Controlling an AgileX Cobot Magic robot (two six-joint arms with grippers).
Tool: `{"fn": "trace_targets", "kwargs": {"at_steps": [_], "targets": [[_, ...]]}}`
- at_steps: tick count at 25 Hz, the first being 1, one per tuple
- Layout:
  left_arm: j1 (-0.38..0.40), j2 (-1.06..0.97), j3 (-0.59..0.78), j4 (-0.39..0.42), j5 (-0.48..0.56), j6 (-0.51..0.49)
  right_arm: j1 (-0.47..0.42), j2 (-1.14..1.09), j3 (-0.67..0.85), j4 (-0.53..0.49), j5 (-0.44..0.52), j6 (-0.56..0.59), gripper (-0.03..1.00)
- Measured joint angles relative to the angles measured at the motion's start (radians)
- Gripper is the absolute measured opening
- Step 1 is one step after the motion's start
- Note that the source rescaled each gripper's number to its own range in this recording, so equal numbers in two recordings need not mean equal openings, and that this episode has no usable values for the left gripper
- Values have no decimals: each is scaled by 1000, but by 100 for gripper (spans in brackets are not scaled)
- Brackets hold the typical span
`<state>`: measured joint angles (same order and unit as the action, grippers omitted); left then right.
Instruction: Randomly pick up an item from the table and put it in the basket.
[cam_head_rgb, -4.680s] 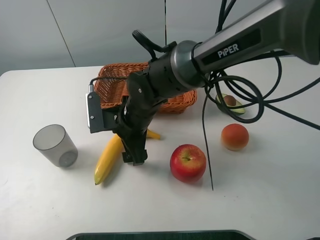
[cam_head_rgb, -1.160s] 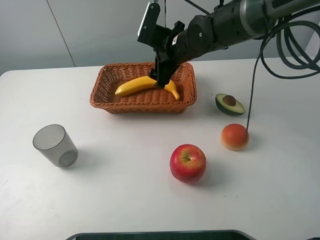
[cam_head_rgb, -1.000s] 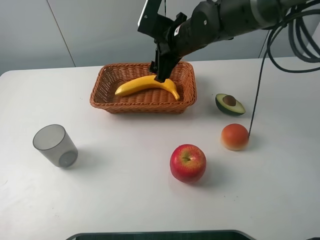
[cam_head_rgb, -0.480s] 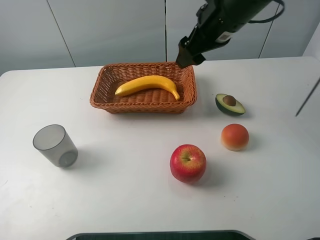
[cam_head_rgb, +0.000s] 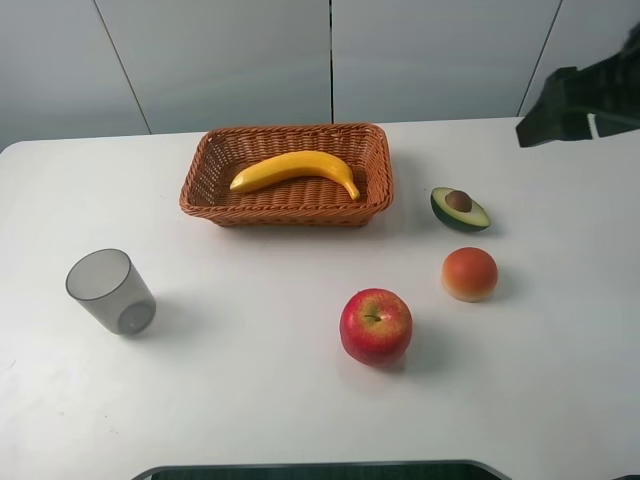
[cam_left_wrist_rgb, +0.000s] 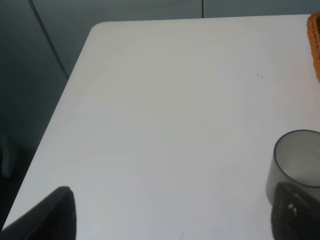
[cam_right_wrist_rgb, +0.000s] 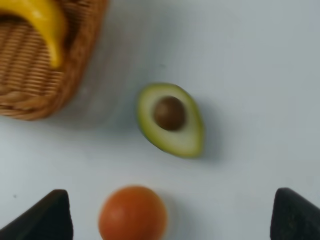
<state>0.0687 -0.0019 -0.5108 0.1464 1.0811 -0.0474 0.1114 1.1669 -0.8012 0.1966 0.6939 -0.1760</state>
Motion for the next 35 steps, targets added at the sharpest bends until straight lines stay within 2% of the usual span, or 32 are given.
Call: {"fn": "trace_targets", "kwargs": {"at_steps": [3,7,19,28,35], "targets": [[0,0,0,0,0,0,-77,-125,65,-2,38,7,76],[0,0,0,0,0,0,-130,-312,95,-4,108,11,76],[0,0,0,0,0,0,-135,-863,155,-54,381,44,76],[0,0,0,0,0,0,-135,-1141,238,-56,409,44,76],[0,0,0,0,0,0,-135,-1163,281,-54,422,44,76]]}}
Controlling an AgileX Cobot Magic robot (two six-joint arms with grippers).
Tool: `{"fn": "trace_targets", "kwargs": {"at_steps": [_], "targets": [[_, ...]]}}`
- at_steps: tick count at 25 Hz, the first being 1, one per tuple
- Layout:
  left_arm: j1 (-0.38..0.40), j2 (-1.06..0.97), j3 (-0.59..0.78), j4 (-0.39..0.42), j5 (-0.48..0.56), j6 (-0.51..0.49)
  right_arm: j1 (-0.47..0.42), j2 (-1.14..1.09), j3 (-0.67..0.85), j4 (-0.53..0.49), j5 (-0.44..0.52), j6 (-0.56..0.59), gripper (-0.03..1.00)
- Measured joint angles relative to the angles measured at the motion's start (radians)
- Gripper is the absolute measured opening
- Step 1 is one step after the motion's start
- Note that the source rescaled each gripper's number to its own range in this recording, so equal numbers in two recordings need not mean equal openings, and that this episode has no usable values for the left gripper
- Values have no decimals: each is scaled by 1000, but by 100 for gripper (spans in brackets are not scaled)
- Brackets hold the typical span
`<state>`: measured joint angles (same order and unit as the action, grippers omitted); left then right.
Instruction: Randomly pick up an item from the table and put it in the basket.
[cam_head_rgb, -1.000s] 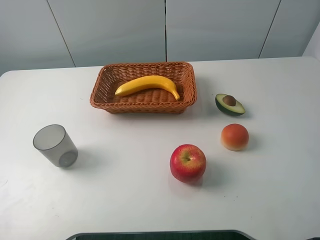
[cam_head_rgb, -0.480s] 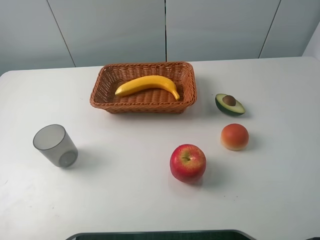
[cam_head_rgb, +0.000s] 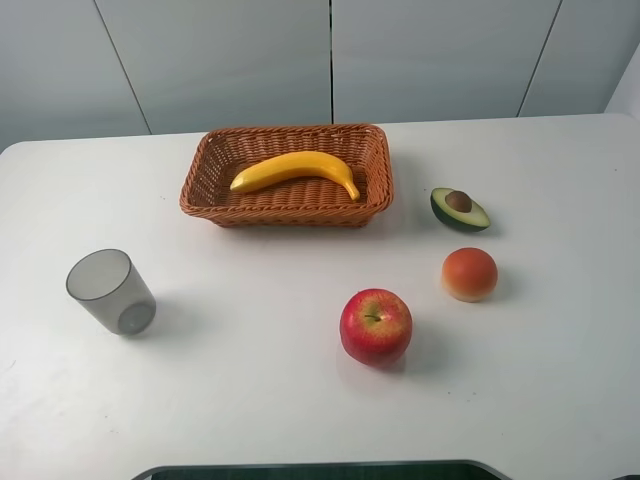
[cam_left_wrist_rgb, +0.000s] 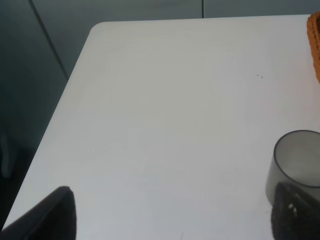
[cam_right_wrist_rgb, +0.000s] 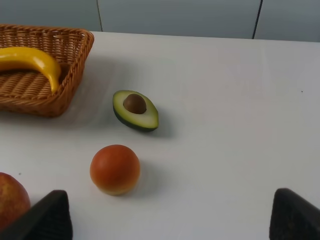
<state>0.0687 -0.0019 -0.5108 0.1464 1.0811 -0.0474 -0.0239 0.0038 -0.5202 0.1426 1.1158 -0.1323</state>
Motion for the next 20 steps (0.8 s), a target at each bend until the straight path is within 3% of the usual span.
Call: {"fn": "trace_targets", "kwargs": {"at_steps": [20], "targets": [[0,0,0,0,0,0,0,0,7,0,-16,15,76]]}}
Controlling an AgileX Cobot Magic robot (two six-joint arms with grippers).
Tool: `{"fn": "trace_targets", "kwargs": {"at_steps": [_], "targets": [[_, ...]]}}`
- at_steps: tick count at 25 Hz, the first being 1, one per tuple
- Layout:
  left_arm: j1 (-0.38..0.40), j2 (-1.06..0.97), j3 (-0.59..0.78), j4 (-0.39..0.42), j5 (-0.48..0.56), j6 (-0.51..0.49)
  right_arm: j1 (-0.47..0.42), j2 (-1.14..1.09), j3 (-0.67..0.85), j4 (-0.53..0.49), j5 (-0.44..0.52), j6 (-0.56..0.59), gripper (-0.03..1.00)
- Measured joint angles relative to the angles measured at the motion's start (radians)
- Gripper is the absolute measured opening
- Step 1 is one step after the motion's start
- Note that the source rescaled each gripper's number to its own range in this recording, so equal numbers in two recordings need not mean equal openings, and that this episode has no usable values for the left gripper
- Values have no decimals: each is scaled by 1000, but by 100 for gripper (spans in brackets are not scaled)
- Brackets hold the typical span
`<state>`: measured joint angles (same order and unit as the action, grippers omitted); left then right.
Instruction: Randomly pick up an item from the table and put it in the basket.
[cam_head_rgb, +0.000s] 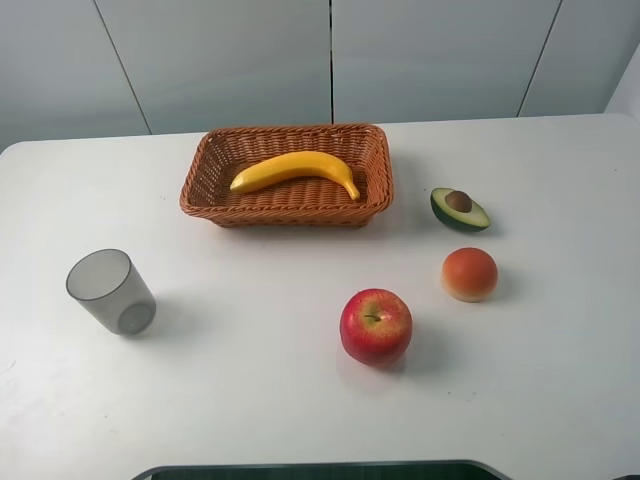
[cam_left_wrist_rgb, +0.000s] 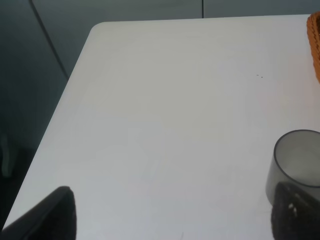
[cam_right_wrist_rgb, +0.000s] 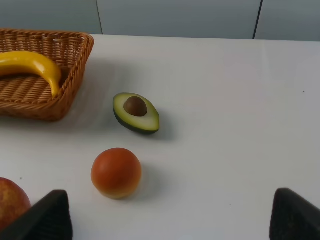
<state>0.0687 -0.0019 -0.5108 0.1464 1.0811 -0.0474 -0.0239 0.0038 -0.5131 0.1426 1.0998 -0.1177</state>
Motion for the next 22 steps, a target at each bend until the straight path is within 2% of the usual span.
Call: {"fn": "trace_targets", "kwargs": {"at_steps": [6,9,16,22], "targets": [[0,0,0,0,0,0,2,0,0,0,0,0,76],[0,0,0,0,0,0,42,0,0,0,0,2,76],[0,0,0,0,0,0,72,0,0,-54,0,89,76],[0,0,0,0,0,0,74,0,0,-54,-1,101,76]]}}
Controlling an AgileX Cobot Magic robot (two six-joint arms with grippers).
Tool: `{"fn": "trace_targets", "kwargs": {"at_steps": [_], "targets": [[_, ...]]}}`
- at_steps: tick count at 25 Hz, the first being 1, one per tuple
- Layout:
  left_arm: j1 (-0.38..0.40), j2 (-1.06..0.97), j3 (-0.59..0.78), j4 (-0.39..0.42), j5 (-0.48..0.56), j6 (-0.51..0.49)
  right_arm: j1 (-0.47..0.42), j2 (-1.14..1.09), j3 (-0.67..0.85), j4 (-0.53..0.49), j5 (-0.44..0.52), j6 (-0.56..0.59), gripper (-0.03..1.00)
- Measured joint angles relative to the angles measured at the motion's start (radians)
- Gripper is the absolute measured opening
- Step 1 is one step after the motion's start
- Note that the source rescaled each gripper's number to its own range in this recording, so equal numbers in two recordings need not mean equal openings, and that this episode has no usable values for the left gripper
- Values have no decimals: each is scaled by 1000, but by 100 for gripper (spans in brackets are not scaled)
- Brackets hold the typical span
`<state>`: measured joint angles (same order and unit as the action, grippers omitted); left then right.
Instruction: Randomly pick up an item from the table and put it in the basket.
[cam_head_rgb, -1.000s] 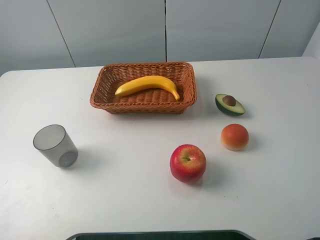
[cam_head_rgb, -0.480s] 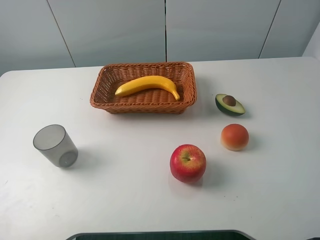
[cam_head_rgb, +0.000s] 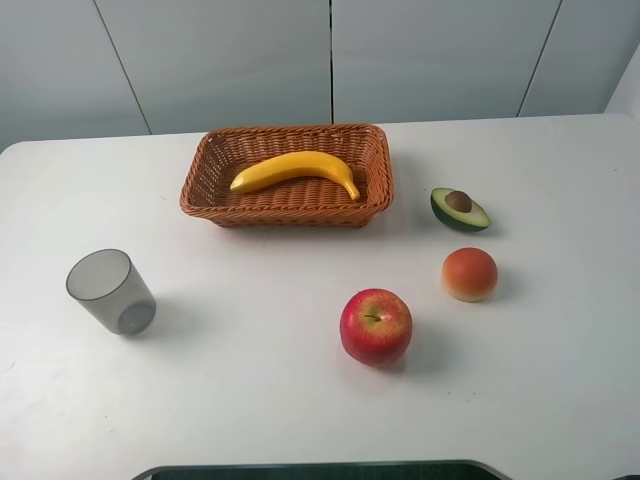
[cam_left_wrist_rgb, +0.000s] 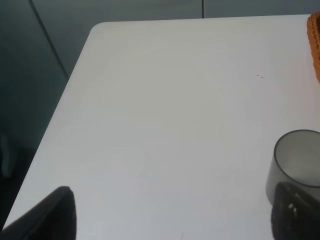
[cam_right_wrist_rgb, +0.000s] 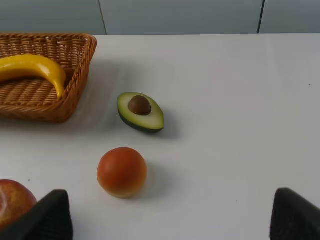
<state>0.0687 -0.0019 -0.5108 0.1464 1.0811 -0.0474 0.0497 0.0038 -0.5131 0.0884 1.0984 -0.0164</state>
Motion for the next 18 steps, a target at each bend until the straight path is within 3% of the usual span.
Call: {"fn": "trace_targets", "kwargs": {"at_steps": [18], "targets": [[0,0,0,0,0,0,0,0,0,0,0,0,76]]}}
